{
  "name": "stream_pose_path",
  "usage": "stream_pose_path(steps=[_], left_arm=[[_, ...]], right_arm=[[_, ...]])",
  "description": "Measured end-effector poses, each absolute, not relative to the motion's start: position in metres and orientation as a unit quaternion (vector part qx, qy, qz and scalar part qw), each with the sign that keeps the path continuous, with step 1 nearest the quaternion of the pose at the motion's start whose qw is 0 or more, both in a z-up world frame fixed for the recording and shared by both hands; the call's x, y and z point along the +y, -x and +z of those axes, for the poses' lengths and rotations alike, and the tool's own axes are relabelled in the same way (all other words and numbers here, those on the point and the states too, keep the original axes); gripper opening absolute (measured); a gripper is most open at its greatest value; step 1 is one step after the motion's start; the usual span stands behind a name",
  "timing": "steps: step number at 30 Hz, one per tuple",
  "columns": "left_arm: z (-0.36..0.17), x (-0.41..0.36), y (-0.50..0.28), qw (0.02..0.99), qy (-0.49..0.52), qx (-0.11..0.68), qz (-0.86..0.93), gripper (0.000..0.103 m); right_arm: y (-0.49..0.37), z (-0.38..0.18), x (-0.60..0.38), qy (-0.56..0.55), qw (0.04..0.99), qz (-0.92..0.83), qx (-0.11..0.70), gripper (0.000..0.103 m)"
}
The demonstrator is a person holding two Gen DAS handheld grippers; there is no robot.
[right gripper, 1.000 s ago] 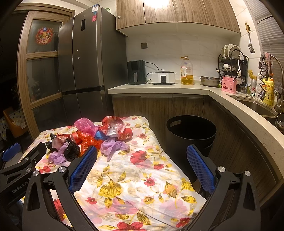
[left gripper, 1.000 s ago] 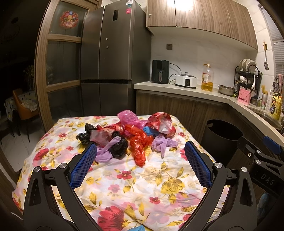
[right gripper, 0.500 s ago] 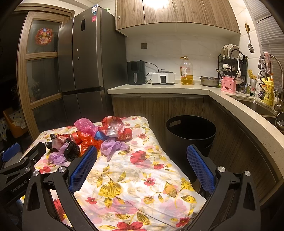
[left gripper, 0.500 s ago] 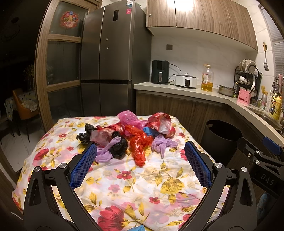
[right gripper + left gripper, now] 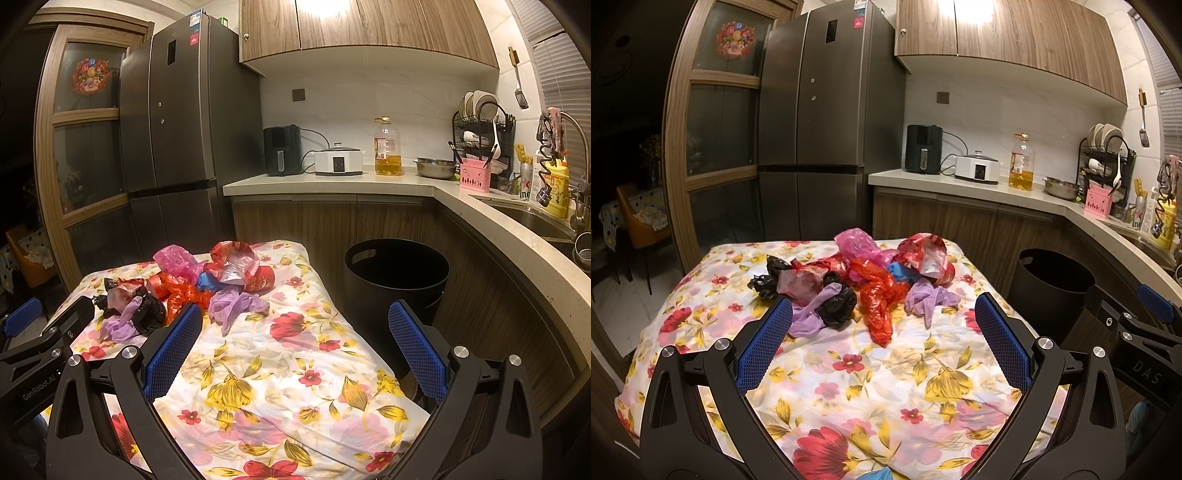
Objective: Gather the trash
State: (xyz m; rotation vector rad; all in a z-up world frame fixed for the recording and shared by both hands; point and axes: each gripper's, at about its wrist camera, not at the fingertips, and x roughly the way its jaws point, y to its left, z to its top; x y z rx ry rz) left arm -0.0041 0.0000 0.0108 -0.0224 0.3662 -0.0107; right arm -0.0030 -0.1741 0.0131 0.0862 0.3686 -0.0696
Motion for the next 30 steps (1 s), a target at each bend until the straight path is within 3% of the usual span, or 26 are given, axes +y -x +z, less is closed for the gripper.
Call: stream_pose_path(steps=[30], left_arm=[[-0.009, 0.019, -0.006, 0.984, 0.044, 0.171, 0.01, 0.097]], right_arm=[[-0.015, -0.006, -0.168, -0.046, 0.98, -0.024, 0.192, 0.098]])
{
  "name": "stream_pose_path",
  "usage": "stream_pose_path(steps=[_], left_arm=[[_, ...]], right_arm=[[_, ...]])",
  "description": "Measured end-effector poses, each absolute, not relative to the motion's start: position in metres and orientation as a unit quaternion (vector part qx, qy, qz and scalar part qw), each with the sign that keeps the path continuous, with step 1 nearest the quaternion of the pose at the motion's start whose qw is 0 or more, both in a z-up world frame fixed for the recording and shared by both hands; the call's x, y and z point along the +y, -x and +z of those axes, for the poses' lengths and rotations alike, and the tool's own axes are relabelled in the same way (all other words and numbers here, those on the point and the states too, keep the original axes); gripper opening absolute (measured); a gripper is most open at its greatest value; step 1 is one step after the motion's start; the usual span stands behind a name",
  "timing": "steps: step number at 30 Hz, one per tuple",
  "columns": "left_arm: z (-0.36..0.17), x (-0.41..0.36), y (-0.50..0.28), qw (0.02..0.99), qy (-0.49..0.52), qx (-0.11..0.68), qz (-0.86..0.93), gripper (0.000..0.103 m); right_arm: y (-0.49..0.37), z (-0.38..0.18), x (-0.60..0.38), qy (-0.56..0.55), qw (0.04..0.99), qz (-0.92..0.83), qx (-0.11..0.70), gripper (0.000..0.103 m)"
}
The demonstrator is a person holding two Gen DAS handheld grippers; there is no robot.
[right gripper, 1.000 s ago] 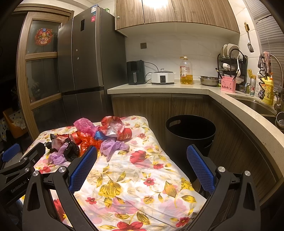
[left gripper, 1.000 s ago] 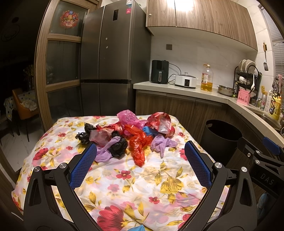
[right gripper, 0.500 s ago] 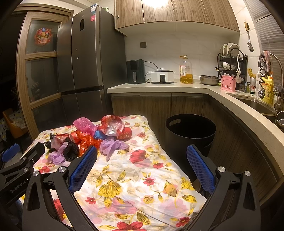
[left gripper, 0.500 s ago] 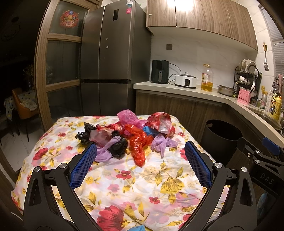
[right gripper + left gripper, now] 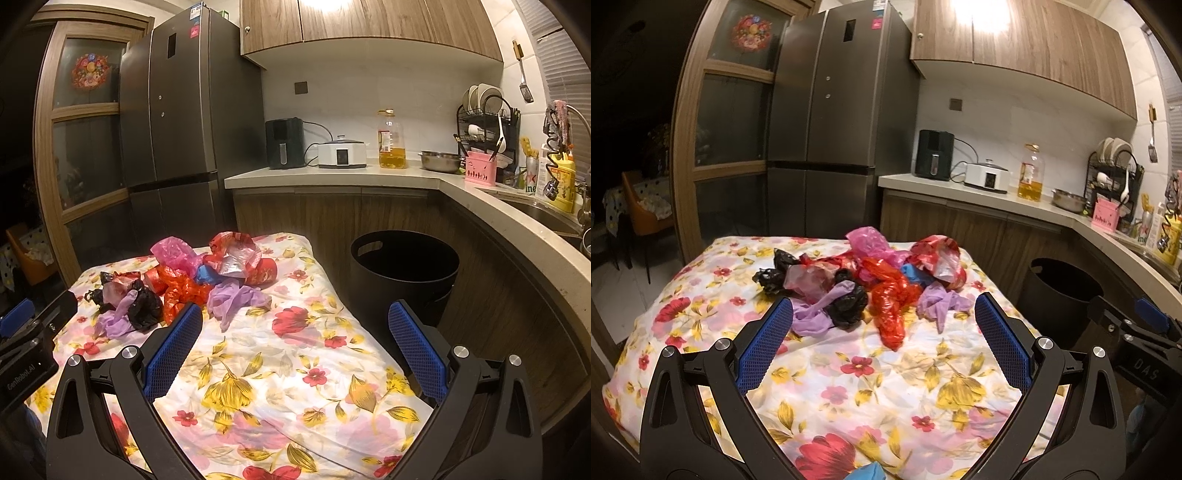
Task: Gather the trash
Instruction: 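Move both tools toward the pile, opening over the orange and pink bags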
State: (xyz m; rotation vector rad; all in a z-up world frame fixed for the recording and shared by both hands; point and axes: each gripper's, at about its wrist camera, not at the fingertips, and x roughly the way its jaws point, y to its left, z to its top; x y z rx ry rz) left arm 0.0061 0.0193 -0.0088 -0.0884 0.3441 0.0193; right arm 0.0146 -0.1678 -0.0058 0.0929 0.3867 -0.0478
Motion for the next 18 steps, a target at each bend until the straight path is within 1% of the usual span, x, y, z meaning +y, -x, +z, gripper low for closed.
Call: stream_pose_path(steps=[5, 12, 16, 18], left_arm=[[-0.027, 0.038, -0.02, 0.983, 0.059, 0.172, 0.025, 0.087], [-0.052, 0.063, -0.049, 0.981, 0.072, 0.175, 0.05, 0.077], [-0.064, 0.078, -0.069, 0.978, 0.069, 0.184, 0.067, 0.069], [-0.07, 0.09, -0.081, 0.975, 0.081, 0.192, 0.075, 0.067]], right_arm=[[-0.029, -0.016, -0.166, -0.052, 0.98, -0.018, 0.191, 0.098], [-0.057, -0.034, -0.163, -0.063, 0.979, -0.005, 0.192, 0.097], [-0.076, -0.043, -0.16, -0.069, 0.978, 0.007, 0.196, 0.092], [-0.086, -0.047, -0.158, -0.071, 0.978, 0.015, 0.196, 0.09]])
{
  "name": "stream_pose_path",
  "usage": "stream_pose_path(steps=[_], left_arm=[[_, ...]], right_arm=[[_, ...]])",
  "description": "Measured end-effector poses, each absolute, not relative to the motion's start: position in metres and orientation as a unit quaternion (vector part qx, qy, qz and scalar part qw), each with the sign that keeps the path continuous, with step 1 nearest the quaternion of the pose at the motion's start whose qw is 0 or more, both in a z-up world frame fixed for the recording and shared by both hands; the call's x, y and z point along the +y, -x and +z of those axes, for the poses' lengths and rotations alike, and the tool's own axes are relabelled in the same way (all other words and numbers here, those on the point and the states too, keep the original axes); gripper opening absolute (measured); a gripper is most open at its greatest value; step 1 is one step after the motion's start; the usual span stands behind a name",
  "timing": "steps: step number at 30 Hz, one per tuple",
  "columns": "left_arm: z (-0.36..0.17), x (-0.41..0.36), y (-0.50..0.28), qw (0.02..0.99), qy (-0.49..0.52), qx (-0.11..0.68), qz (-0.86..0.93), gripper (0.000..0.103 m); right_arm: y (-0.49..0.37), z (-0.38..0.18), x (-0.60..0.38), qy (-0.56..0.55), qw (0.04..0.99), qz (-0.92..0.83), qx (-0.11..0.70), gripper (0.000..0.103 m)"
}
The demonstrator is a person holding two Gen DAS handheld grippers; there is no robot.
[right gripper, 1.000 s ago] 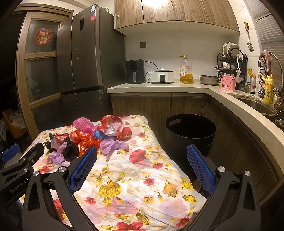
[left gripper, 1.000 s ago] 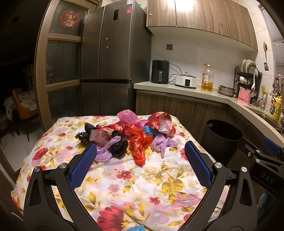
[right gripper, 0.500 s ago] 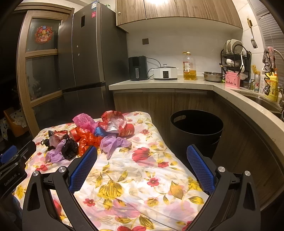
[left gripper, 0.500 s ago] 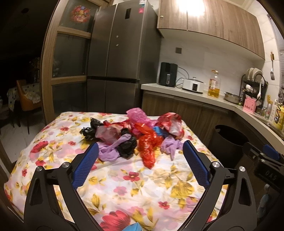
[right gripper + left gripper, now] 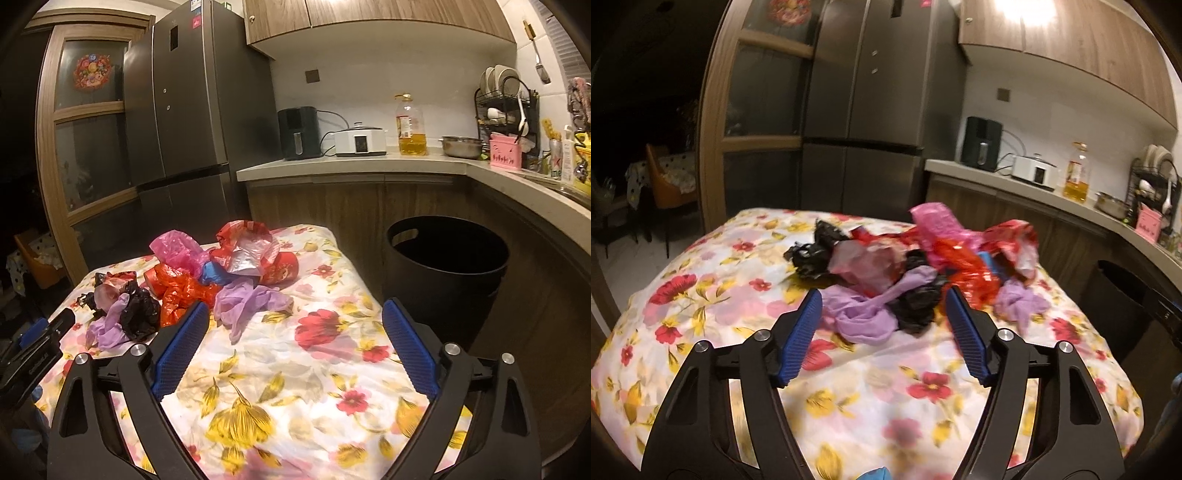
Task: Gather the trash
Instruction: 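Move both tools toward the pile, opening over the orange and pink bags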
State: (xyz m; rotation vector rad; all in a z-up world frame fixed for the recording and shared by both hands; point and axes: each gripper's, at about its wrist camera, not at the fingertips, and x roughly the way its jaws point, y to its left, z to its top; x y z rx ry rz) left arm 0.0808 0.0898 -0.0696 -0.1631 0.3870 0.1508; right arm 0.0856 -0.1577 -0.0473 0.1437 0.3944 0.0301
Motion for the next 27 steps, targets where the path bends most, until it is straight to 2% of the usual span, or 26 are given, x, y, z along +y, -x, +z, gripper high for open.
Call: stream_pose_path(steps=[2, 7, 22, 24, 26, 27], left_arm=[[-0.072, 0.097, -0.089, 0.974, 0.09, 0.195, 0.077, 0.067], [-0.074, 0.099, -0.113, 0.974, 0.081, 0.198, 0.077, 0.066], [-0.087, 0.124, -0.184, 0.961, 0.114, 0.239, 0.074, 0.065], [-0.089, 0.125, -0.189, 0.96, 0.116, 0.247, 0.068, 0.062], [-0.093, 0.126, -0.193, 0.958, 0.118, 0.255, 0.062, 0.05], [-0.095, 0.127, -0.195, 0.957, 0.119, 0.259, 0.059, 0.048]], right_arm=[[-0.095, -0.051, -0.154, -0.072, 0.978, 0.02, 0.197, 0.085], [-0.119, -0.064, -0.144, -0.074, 0.974, 0.031, 0.212, 0.081], [-0.166, -0.083, -0.13, -0.07, 0.97, 0.037, 0.229, 0.078], [-0.169, -0.084, -0.126, -0.069, 0.97, 0.042, 0.229, 0.078], [-0.171, -0.084, -0.121, -0.067, 0.97, 0.05, 0.228, 0.078], [-0.173, -0.084, -0.118, -0.066, 0.97, 0.053, 0.228, 0.078]])
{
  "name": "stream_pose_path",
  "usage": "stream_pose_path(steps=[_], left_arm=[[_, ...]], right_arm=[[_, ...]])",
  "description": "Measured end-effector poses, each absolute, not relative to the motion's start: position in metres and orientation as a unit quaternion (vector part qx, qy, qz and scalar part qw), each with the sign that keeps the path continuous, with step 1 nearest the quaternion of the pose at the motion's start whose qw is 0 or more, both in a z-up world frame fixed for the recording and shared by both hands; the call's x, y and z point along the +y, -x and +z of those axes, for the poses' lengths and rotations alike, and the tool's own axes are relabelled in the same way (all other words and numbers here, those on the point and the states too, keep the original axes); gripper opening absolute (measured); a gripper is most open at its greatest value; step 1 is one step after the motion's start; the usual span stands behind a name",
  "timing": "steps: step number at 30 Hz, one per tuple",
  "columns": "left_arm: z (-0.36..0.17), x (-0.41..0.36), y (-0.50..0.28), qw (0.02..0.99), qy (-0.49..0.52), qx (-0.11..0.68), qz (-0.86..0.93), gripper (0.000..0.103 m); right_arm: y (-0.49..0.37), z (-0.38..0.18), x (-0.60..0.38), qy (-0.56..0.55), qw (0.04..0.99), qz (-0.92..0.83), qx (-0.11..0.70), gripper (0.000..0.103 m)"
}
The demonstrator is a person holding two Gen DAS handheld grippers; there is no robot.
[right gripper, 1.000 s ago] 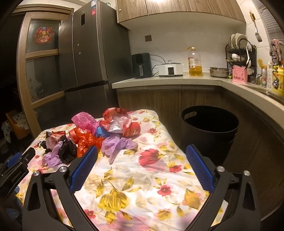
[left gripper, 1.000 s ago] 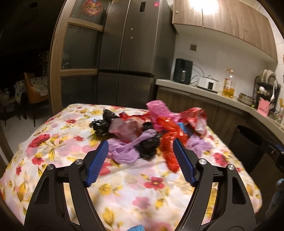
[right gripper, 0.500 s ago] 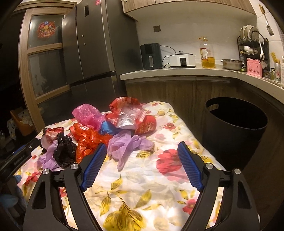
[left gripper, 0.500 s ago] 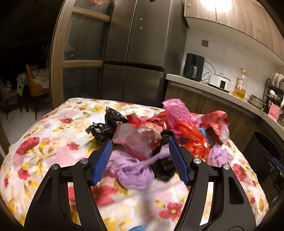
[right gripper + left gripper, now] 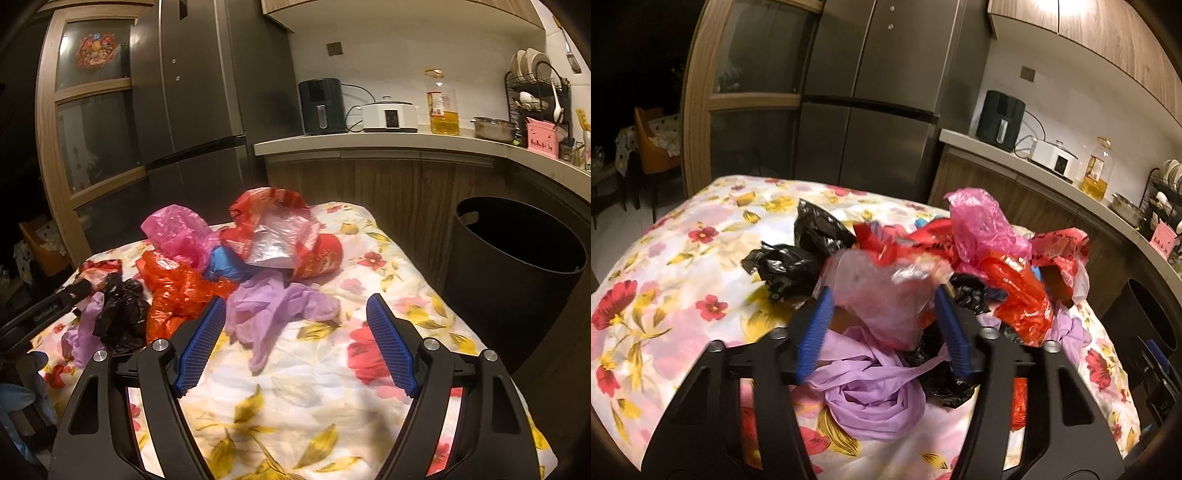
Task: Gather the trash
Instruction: 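Move both tools toward the pile, opening over the orange and pink bags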
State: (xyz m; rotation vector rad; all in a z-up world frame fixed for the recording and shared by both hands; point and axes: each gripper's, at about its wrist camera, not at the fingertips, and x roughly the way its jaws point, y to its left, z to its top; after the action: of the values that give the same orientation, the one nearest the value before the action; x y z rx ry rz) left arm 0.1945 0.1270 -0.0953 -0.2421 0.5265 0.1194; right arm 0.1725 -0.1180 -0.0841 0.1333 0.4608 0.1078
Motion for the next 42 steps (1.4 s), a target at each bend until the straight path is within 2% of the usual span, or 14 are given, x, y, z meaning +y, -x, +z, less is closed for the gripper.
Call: stream_pose_path(steps=[3, 4, 5, 7, 16, 19, 22, 23, 26, 30, 34, 37, 39, 42], left_arm=[[-0.102, 0.13, -0.198, 0.954, 0.125, 0.269, 0.047, 0.027], [-0.104, 0.131, -0.199, 0.953, 0.127, 0.271, 0.043, 0.011], [-0.105, 0.132, -0.2, 0.952, 0.13, 0.274, 0.039, 0.005], [-0.107, 0.132, -0.2, 0.952, 0.134, 0.274, 0.031, 0.0], [-0.1, 0.134, -0.188, 0.958, 0.132, 0.256, 0.019, 0.001], [-0.099, 0.136, -0.183, 0.958, 0.126, 0.258, 0.024, 0.016], [-0.098, 0.142, -0.179, 0.956, 0.137, 0.258, 0.021, 0.05], [-0.096, 0.144, -0.177, 0.957, 0.143, 0.252, 0.019, 0.058], [-0.092, 0.145, -0.18, 0.957, 0.146, 0.249, 0.015, 0.066], [-0.091, 0.143, -0.194, 0.958, 0.134, 0.251, 0.023, 0.068], [-0.096, 0.148, -0.208, 0.952, 0.143, 0.269, 0.022, 0.068], [-0.099, 0.147, -0.213, 0.95, 0.145, 0.276, 0.012, 0.068], [-0.102, 0.146, -0.217, 0.948, 0.146, 0.284, 0.006, 0.063], [-0.108, 0.144, -0.22, 0.944, 0.144, 0.296, -0.003, 0.041]], right_arm=[[-0.176, -0.085, -0.105, -0.058, 0.969, 0.07, 0.229, 0.077], [-0.177, -0.086, -0.101, -0.057, 0.969, 0.074, 0.229, 0.076], [-0.178, -0.086, -0.097, -0.055, 0.968, 0.079, 0.23, 0.075], [-0.181, -0.088, -0.088, -0.05, 0.967, 0.089, 0.232, 0.074], [-0.199, -0.092, -0.05, -0.044, 0.962, 0.126, 0.24, 0.073], [-0.206, -0.095, -0.039, -0.039, 0.96, 0.131, 0.245, 0.073], [-0.214, -0.1, -0.031, -0.035, 0.959, 0.132, 0.249, 0.073], [-0.216, -0.101, -0.03, -0.035, 0.958, 0.131, 0.251, 0.073], [-0.224, -0.105, -0.024, -0.036, 0.956, 0.131, 0.259, 0.073], [-0.231, -0.111, -0.018, -0.03, 0.952, 0.135, 0.272, 0.063], [-0.236, -0.116, -0.02, -0.036, 0.948, 0.144, 0.283, 0.041], [-0.236, -0.117, -0.02, -0.038, 0.946, 0.152, 0.285, 0.031], [-0.236, -0.117, -0.021, -0.041, 0.945, 0.157, 0.283, 0.025], [-0.233, -0.116, -0.023, -0.042, 0.945, 0.16, 0.281, 0.019]])
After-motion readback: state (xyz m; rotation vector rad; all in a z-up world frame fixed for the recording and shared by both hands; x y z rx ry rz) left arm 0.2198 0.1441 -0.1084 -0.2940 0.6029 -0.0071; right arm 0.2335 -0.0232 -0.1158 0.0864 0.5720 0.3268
